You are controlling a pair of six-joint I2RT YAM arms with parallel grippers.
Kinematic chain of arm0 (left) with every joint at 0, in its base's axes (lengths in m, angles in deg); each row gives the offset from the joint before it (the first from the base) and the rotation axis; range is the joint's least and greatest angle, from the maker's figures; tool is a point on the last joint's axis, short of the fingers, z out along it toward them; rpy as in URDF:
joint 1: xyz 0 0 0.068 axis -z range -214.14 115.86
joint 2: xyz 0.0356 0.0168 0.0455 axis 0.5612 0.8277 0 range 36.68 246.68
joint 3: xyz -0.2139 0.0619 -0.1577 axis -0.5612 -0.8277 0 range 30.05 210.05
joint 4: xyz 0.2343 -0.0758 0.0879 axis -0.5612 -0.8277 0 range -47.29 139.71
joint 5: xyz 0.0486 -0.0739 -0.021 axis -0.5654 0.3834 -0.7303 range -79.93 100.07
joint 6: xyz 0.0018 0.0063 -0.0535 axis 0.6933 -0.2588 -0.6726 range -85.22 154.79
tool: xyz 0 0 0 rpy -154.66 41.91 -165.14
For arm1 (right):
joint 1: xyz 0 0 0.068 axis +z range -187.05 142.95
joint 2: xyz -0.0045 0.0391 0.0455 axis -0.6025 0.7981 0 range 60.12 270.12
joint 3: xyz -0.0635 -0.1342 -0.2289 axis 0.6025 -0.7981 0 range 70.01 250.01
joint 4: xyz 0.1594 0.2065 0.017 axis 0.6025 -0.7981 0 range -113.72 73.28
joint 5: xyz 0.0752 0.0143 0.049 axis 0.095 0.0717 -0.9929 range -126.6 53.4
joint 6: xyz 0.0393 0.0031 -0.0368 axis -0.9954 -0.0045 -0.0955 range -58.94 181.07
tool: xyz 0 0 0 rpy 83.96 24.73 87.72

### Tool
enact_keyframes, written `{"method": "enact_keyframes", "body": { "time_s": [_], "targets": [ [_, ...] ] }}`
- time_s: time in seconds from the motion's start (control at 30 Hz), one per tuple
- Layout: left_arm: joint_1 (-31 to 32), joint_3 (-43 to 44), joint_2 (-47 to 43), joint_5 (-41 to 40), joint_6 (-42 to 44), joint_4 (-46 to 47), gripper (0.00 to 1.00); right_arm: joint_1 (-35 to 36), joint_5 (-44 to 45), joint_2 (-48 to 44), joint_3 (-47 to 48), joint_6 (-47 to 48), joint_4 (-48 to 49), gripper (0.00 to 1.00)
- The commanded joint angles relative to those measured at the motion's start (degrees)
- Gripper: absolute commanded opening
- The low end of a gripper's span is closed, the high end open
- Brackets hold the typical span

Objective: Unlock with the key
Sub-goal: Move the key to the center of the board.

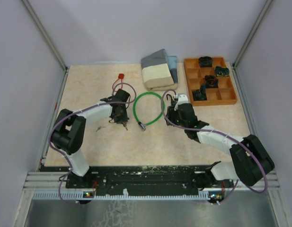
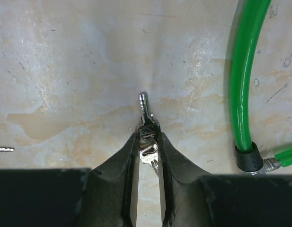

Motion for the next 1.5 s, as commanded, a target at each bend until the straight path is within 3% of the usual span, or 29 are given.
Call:
{"method": "enact_keyframes", "body": {
  "time_s": [0.0,0.2,0.57,0.77,1.07,1.47],
  "targets": [
    [-0.51,-5.66,-1.60,5.67,-0.04,5.38,0.24,1.10,-2.36,-2.49,1.40,0.97,2.95,0.49],
    [-0.51,-9.59,-5.53,9.42,-0.85,10.30,0.23,2.10,-6.55,-2.45,1.88,-1.01,4.44,0.49],
    [2.29,-11.93,-7.02,10.83,-0.09,7.36,0.19,4.28,-8.95,-1.62,2.02,-3.88,3.77,0.49],
    [5.35,-13.64,-10.04,6.57,-0.72,1.78,0.26,4.93,-8.81,-1.68,0.73,-3.60,3.54,0.49],
    [6.53,-8.04,-12.56,2.89,-0.15,-3.49,0.50,4.92,-7.16,-1.28,0.23,-1.94,2.87,0.49],
    [11.46,1.62,-2.16,-1.07,2.36,-10.03,0.51,4.96,-4.11,-2.15,-0.20,0.33,0.78,0.50]
  ]
}}
